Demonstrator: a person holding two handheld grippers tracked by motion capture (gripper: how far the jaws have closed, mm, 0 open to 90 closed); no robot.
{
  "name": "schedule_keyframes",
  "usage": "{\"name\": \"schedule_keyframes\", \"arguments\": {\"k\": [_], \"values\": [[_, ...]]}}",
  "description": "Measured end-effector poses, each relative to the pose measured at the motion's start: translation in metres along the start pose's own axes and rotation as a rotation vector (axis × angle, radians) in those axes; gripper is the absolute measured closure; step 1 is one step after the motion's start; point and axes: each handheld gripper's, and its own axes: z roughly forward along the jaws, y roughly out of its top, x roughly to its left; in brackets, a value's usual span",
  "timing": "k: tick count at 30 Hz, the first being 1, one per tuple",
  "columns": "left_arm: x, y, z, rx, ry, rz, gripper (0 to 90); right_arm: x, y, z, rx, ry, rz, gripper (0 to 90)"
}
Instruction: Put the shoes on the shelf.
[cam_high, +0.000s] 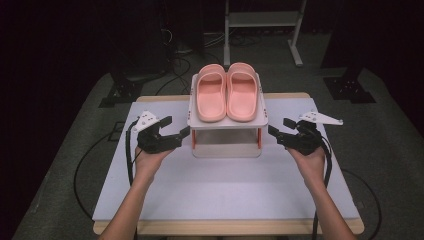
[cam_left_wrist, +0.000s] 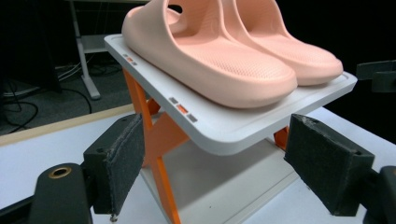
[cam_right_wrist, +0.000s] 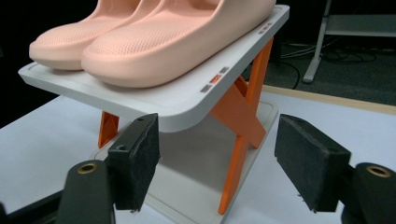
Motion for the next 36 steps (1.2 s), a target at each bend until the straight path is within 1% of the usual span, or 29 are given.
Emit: {"name": "schedule_keyframes", "arguments": {"k": [5, 6, 11, 17, 24, 27, 28, 31, 32, 36], "values": [[0.001, -0.006, -0.001, -0.002, 0.000, -0.016, 19.5, 0.000, -0.005, -0.001, 0.002, 0.005, -0.004, 29.2], [0.001, -0.007, -0.001, 0.002, -0.001, -0.012, 19.5, 0.000, -0.006, -0.001, 0.000, 0.004, -0.007, 28.9], [0.000, -0.012, -0.003, -0.007, -0.004, -0.011, 19.6, 0.000, -0.010, -0.003, 0.002, -0.006, -0.014, 26.5], [0.000, -0.020, -0.006, 0.002, -0.005, -0.001, 19.1, 0.001, -0.017, -0.005, -0.002, -0.016, -0.031, 25.2], [-0.002, -0.028, -0.010, 0.001, 0.009, 0.004, 15.6, 0.004, -0.023, -0.008, -0.007, -0.008, -0.046, 24.8], [-0.002, -0.032, -0.011, -0.004, 0.010, -0.003, 14.4, 0.006, -0.025, -0.010, -0.014, -0.007, -0.053, 23.9], [-0.002, -0.035, -0.011, 0.001, 0.021, -0.001, 13.5, 0.007, -0.027, -0.011, -0.017, -0.008, -0.055, 23.8], [-0.002, -0.037, -0.011, -0.004, 0.018, -0.008, 12.8, 0.007, -0.030, -0.012, -0.018, -0.007, -0.059, 23.4], [-0.002, -0.039, -0.012, -0.003, 0.025, -0.001, 12.2, 0.007, -0.032, -0.013, -0.020, -0.007, -0.056, 23.0], [-0.004, -0.042, -0.014, -0.003, 0.028, 0.007, 11.5, 0.008, -0.035, -0.014, -0.022, -0.001, -0.060, 23.0]]}}
